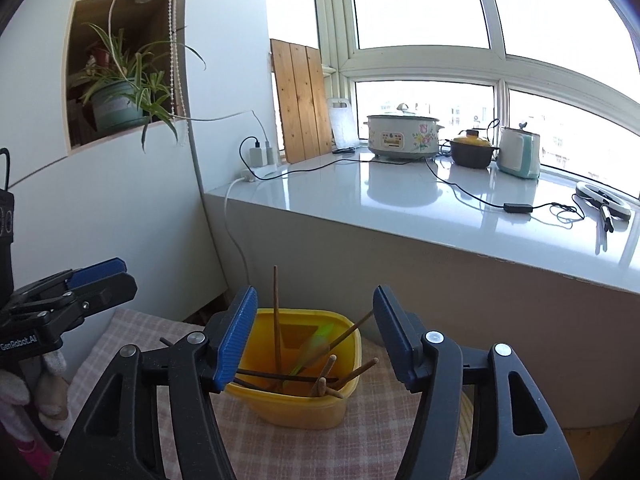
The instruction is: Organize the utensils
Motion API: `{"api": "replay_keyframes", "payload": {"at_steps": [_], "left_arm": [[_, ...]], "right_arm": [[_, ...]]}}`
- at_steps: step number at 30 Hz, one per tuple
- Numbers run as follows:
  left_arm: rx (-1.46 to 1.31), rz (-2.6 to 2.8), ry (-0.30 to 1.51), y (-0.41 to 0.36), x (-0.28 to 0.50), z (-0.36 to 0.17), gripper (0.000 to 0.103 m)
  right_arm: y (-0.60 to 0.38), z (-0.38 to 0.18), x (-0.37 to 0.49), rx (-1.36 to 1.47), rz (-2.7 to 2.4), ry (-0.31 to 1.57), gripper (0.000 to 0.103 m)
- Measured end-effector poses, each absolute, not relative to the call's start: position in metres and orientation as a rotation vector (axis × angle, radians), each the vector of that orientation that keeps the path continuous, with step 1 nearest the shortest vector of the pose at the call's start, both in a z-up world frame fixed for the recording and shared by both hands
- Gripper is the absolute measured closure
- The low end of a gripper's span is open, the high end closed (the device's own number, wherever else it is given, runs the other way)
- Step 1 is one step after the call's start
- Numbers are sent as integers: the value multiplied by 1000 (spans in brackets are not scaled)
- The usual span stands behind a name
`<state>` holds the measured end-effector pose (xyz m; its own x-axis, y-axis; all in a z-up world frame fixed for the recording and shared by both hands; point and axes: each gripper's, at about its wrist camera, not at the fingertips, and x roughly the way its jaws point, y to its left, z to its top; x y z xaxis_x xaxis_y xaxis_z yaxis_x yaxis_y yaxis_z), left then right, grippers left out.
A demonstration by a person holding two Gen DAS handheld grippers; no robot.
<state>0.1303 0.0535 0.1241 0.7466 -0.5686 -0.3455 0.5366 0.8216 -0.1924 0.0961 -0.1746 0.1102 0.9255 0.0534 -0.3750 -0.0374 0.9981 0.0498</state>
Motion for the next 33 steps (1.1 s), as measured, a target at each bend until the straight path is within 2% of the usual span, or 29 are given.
{"api": "replay_keyframes", "payload": {"at_steps": [4, 6, 11, 21, 33], "left_arm": [[-68, -567, 384, 59, 113, 119, 21], [-59, -549, 372, 61, 104, 117, 12], [-19, -517, 352, 59, 81, 107, 2], [-19, -485, 413, 56, 60, 81, 0], [17, -358, 457, 53, 54, 62, 0]], "right_arm": [[-178, 110, 88, 74, 31, 368, 36], [-178, 109, 83, 82, 19, 363, 35], [-177, 104, 70, 80, -23, 346, 28], [-178, 83, 50, 95, -92, 362, 22], [-172, 68, 38, 81, -153, 365, 19]]}}
